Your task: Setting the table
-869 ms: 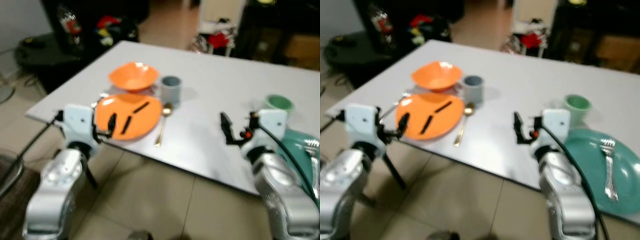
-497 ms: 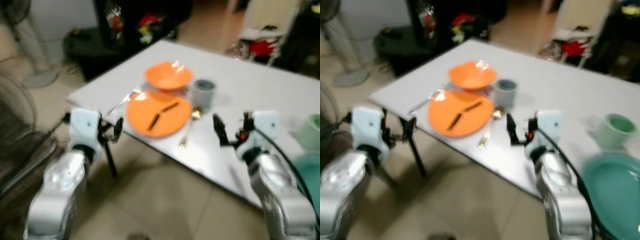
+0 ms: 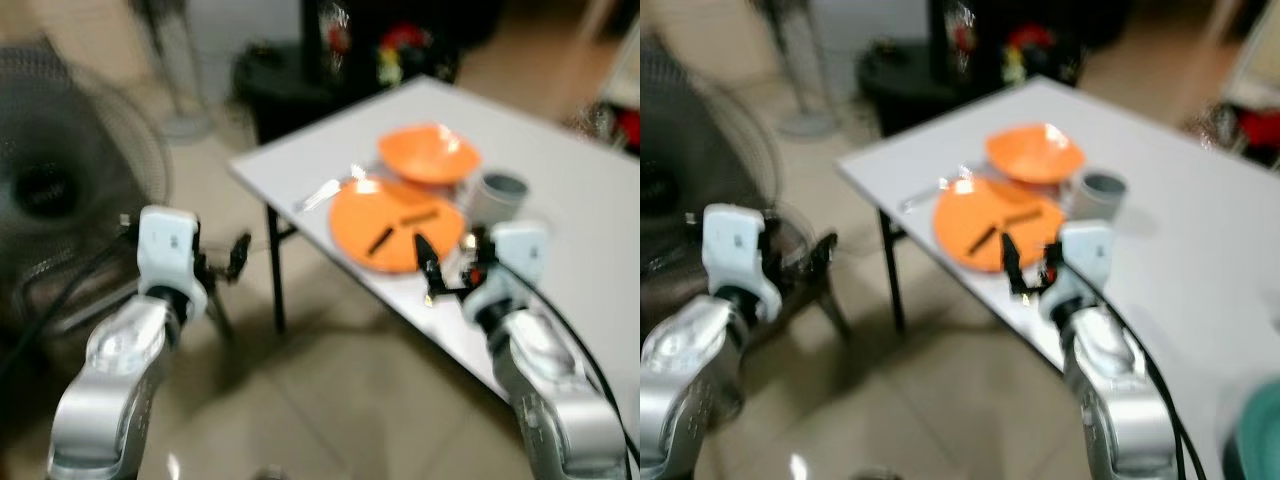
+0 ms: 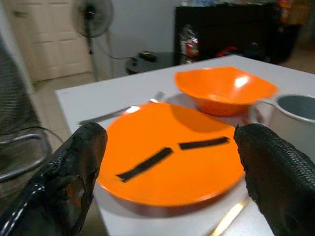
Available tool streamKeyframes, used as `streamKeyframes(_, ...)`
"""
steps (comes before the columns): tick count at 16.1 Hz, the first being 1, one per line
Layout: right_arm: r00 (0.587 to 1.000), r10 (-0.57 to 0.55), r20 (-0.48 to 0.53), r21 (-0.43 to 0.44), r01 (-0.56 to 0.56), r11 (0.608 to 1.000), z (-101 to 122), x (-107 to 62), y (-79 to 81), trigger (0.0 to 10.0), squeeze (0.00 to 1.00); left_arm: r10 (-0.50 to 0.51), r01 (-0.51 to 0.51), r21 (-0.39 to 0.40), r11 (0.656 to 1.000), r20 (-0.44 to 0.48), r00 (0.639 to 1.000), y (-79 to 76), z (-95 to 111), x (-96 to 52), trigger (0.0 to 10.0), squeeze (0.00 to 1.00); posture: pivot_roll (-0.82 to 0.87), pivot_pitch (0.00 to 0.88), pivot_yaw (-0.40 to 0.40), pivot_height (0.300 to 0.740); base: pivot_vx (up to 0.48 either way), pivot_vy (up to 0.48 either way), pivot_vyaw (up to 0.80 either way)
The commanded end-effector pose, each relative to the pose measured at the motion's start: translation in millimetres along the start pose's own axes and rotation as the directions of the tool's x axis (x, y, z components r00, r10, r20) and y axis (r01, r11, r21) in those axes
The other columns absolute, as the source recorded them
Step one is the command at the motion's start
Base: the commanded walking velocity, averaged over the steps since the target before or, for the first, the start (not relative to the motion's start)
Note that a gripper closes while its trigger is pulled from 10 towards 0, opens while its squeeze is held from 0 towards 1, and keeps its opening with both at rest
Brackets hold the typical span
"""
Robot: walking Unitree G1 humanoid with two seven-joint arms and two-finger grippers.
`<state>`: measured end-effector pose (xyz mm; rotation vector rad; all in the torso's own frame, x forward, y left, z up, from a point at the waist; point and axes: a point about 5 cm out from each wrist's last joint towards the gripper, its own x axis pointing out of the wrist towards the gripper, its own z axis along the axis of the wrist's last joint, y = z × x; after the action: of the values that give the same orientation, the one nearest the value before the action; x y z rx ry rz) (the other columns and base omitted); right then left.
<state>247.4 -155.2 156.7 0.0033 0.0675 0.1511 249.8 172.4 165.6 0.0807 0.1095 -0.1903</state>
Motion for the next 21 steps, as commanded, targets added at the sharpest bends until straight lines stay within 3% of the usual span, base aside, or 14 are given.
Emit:
streamKeyframes(1,1.0,-0.012,0.012,-0.005,0.012,1.0,4.0,-1.5,-3.2,10.0,1.0,-0.016,0.016,-0.006,1.0,0.001,1.0,-2.8,1.7,-0.8,10.0,0.16,0.08,0.0,0.014,0.74,0.0,0.0,0.8)
streamKeyframes(7,1.0,0.009,0.005,0.006,-0.009,1.0,2.5,1.8,0.5,10.0,1.0,-0.007,0.007,-0.022,1.0,-0.002,1.0,-0.9,2.7,-4.3,10.0,0.16,0.1,0.0,0.0,0.74,0.0,0.0,0.8)
streamKeyframes(8,1.0,-0.011,0.007,0.009,0.011,1.0,2.0,2.7,-0.2,10.0,1.0,0.032,-0.033,0.035,0.999,0.022,0.999,2.5,5.8,-2.5,10.0,0.15,0.1,0.0,0.002,0.74,0.0,0.0,0.8)
streamKeyframes(11,1.0,-0.01,0.016,0.029,0.01,1.0,2.2,3.6,1.1,10.0,1.0,0.105,-0.11,0.078,0.991,0.065,0.992,7.3,7.7,0.4,10.0,0.15,0.1,0.0,0.004,0.74,0.0,0.0,0.8)
streamKeyframes(13,0.998,-0.053,0.033,0.0,0.053,0.999,3.3,3.1,-4.4,10.0,1.0,0.108,-0.112,0.036,0.993,0.112,0.988,6.1,10.7,0.4,10.0,0.27,0.1,0.0,0.009,0.74,0.0,0.0,0.8)
streamKeyframes(14,0.996,-0.079,0.048,-0.014,0.08,0.997,4.8,3.6,-8.8,10.0,1.0,0.148,-0.154,0.036,0.987,0.142,0.979,7.9,12.3,1.3,10.0,0.27,0.1,0.0,0.009,0.74,0.0,0.0,0.8)
streamKeyframes(15,0.994,-0.086,0.064,-0.011,0.087,0.996,6.6,3.8,-11.5,10.0,1.0,0.185,-0.195,0.051,0.979,0.158,0.97,10.5,13.2,2.0,10.0,0.34,0.1,0.0,0.011,0.74,0.0,0.0,0.8)
streamKeyframes(16,0.989,-0.105,0.103,-0.019,0.108,0.994,10.1,4.7,-12.7,10.0,1.0,0.18,-0.192,0.056,0.98,0.17,0.969,10.4,14.2,2.7,10.0,0.29,0.1,0.0,0.012,0.74,0.0,0.0,0.8)
streamKeyframes(18,0.984,-0.135,0.116,-0.049,0.142,0.989,10.7,5.0,-14.2,10.0,1.0,0.19,-0.209,0.085,0.974,0.187,0.964,9.5,15.2,3.0,10.0,0.29,0.1,0.0,0.012,0.74,0.0,0.0,0.8)
streamKeyframes(19,0.986,-0.125,0.107,-0.048,0.131,0.99,9.6,5.0,-12.7,10.0,1.0,0.173,-0.188,0.102,0.977,0.141,0.975,8.4,11.6,2.7,10.0,0.2,0.1,0.0,0.015,0.74,0.0,0.0,0.8)
streamKeyframes(20,0.99,-0.105,0.096,-0.033,0.109,0.993,8.4,5.1,-10.6,10.0,1.0,0.122,-0.133,0.109,0.985,0.1,0.987,6.8,7.8,1.2,10.0,0.01,0.1,0.0,0.016,0.74,0.0,0.0,0.8)
streamKeyframes(21,0.992,-0.092,0.09,-0.03,0.095,0.995,7.3,4.8,-9.2,10.0,1.0,0.08,-0.087,0.088,0.992,0.088,0.993,4.4,5.9,-0.7,10.0,0.0,0.1,0.0,0.017,0.74,0.0,0.0,0.8)
